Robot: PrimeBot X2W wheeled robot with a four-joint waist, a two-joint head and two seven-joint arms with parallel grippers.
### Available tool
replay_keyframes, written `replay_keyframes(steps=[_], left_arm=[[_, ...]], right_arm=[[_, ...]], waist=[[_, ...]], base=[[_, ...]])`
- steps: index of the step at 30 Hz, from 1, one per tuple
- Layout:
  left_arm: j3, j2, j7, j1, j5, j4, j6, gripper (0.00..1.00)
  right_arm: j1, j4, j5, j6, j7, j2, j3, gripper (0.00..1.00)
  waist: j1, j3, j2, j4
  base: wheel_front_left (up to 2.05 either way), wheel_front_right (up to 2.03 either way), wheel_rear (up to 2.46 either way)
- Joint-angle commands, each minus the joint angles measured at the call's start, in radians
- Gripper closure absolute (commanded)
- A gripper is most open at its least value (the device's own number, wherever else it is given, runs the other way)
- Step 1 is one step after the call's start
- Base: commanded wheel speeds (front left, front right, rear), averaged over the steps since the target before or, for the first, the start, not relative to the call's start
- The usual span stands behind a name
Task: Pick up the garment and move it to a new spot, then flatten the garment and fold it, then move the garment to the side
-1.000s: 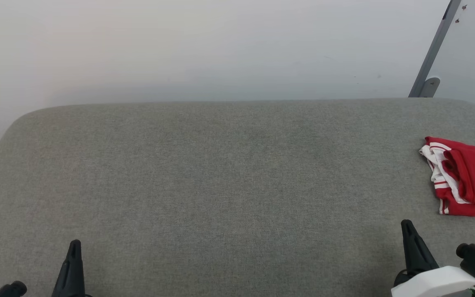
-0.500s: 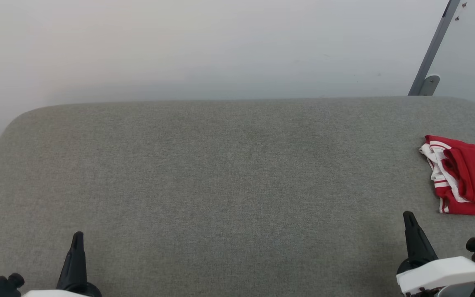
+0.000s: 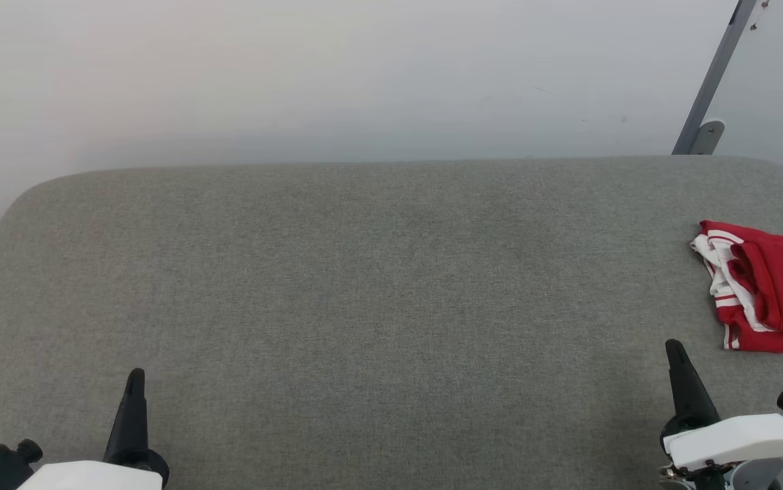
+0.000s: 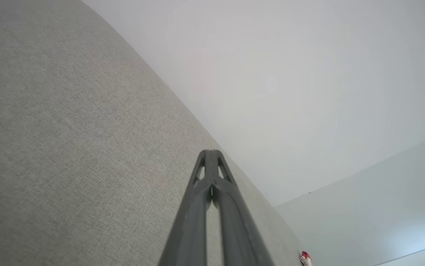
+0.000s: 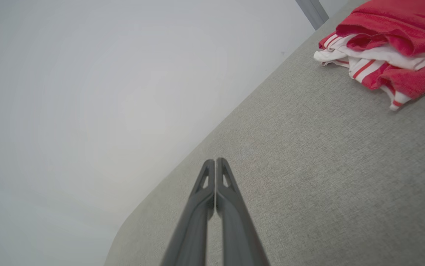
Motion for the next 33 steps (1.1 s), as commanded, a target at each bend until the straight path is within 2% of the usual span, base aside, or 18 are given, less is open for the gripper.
replay_keyframes(steps=[1, 33], left_arm=[[0.006, 0.004, 0.006, -0.026, -0.022, -0.005, -0.002, 1.0], [0.02, -0.033, 0.093, -0.101, -0.291, 0.041, -0.003, 1.0]], right_arm=[[-0.024, -0.008, 0.026, 0.0, 0.005, 0.0, -0.004, 1.0], [-0.064, 0.0, 0.345, 0.0, 0.077, 0.009, -0.019, 1.0]], waist=[[0.0, 0.0, -0.0001, 0.0], [0.0, 0.013, -0.0001, -0.006]], base=[[0.0, 0.0, 0.0], [0.0, 0.0, 0.0]])
